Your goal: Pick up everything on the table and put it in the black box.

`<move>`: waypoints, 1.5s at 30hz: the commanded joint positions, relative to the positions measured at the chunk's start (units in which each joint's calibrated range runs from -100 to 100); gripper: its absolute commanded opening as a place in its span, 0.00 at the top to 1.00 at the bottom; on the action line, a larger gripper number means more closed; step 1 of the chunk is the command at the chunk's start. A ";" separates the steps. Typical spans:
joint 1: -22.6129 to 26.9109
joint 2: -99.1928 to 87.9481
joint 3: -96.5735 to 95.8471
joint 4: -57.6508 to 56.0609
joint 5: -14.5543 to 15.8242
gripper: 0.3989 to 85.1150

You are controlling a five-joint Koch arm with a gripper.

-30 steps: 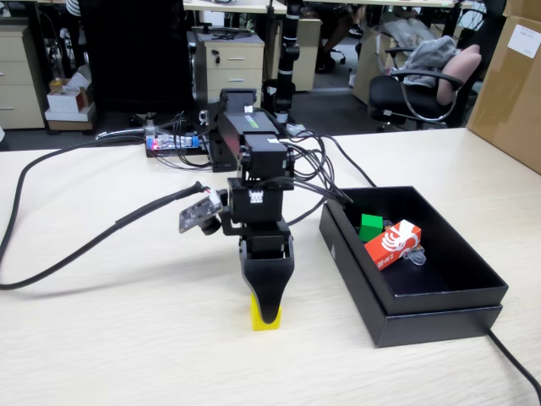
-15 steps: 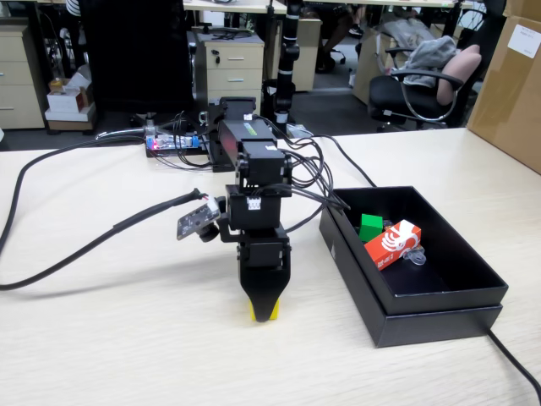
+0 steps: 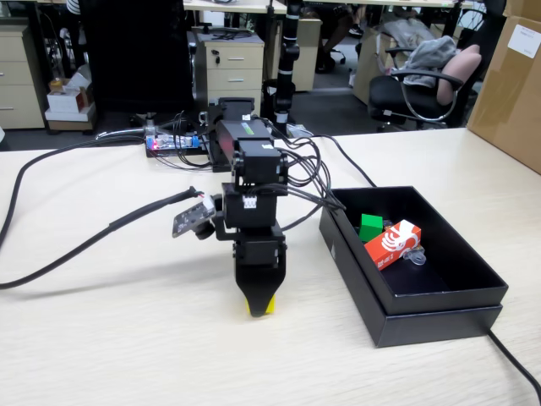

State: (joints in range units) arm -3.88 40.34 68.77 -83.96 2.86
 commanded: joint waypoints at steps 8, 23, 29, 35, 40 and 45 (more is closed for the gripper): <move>3.96 -30.99 -7.30 -6.79 0.39 0.84; 16.51 -50.84 -27.43 -2.21 6.30 0.84; 17.73 -45.68 -29.87 7.03 6.98 0.84; 17.39 -39.14 -29.78 9.62 6.94 0.83; 16.85 -37.19 -31.41 9.71 7.03 0.83; 16.85 -37.53 -34.59 9.62 7.18 0.67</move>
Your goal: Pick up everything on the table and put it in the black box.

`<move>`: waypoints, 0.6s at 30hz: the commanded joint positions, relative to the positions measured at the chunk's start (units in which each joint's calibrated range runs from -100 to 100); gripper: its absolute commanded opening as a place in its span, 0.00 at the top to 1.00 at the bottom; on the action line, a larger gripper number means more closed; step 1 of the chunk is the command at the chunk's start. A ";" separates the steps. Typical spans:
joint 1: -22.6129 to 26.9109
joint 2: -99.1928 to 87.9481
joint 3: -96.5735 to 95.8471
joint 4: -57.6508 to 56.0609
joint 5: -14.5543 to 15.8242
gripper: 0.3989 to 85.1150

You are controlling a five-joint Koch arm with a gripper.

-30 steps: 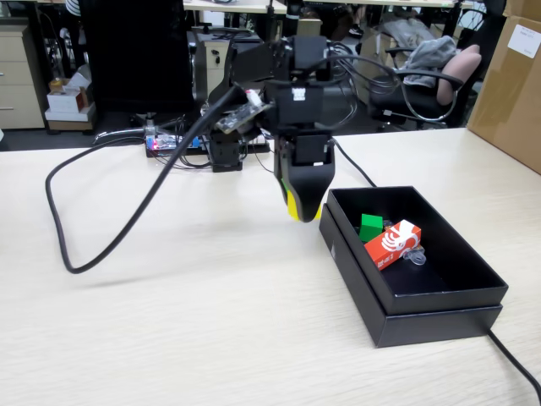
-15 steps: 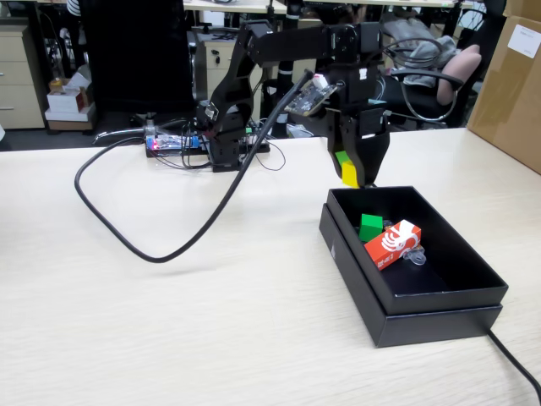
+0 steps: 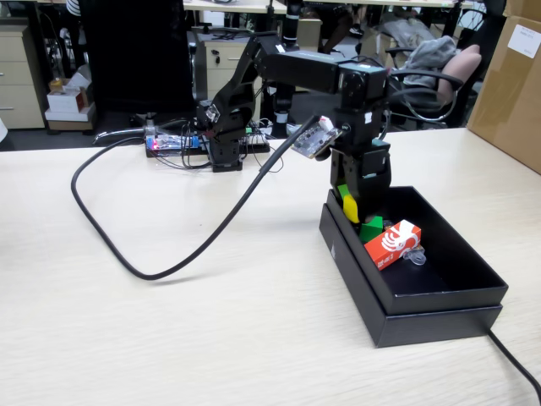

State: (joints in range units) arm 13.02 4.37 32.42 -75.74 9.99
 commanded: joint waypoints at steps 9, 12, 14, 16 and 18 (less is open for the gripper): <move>-0.15 -16.36 1.94 0.19 -0.20 0.54; -0.44 -23.13 1.12 0.10 -0.24 0.54; -1.51 -25.54 1.12 0.10 -0.63 0.54; -3.08 -26.23 1.40 0.10 -1.27 0.54; -5.03 -26.23 1.67 0.10 -2.20 0.54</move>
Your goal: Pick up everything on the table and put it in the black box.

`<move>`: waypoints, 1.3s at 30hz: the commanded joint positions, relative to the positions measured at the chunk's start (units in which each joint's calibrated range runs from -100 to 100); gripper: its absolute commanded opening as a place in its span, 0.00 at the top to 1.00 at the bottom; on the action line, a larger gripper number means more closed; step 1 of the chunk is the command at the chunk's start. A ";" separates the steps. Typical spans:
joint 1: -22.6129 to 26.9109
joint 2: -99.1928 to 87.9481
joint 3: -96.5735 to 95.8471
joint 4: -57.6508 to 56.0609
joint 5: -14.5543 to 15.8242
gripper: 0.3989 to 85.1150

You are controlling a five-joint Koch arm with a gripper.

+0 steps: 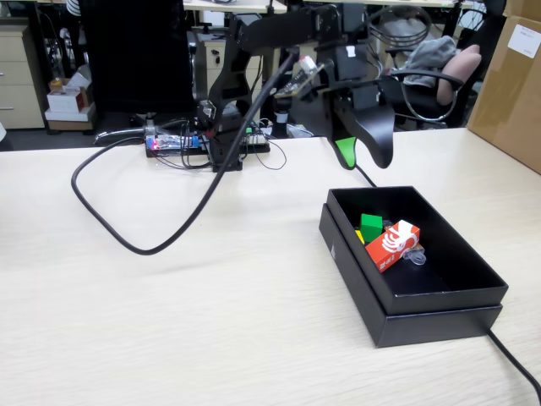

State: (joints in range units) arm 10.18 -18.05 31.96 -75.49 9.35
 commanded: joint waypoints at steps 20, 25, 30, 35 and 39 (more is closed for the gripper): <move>-12.36 5.71 -1.68 0.12 -6.84 0.47; -12.16 5.26 -6.94 0.03 -6.84 0.45; -11.18 -1.74 -17.19 4.95 -7.03 0.46; -10.31 -15.97 -37.31 17.22 -7.96 0.46; -9.57 -27.45 -47.38 22.32 -8.25 0.46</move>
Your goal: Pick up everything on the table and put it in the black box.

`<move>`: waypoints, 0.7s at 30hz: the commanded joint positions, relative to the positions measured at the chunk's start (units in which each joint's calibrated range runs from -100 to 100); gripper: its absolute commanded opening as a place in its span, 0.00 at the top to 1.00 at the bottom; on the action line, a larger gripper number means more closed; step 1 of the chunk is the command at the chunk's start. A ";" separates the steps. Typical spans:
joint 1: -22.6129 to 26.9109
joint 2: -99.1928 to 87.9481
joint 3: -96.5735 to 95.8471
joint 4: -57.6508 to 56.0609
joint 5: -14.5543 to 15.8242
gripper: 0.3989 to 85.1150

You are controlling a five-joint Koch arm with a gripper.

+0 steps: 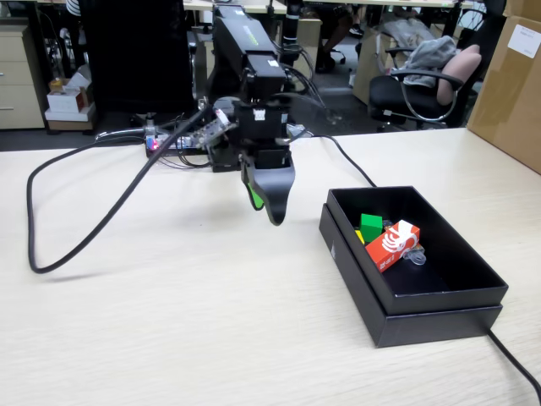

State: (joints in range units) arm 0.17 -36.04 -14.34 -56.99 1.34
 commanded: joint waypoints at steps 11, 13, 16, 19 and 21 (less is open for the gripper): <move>0.59 -40.56 -33.17 19.11 -0.93 0.42; -0.24 -44.23 -37.61 20.49 -1.61 0.41; -0.49 -49.05 -42.78 23.69 -1.61 0.41; -0.20 -55.47 -50.85 27.75 -1.51 0.41; -0.20 -57.31 -55.02 30.86 -1.61 0.41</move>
State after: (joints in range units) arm 0.02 -89.74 -67.67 -31.66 -0.37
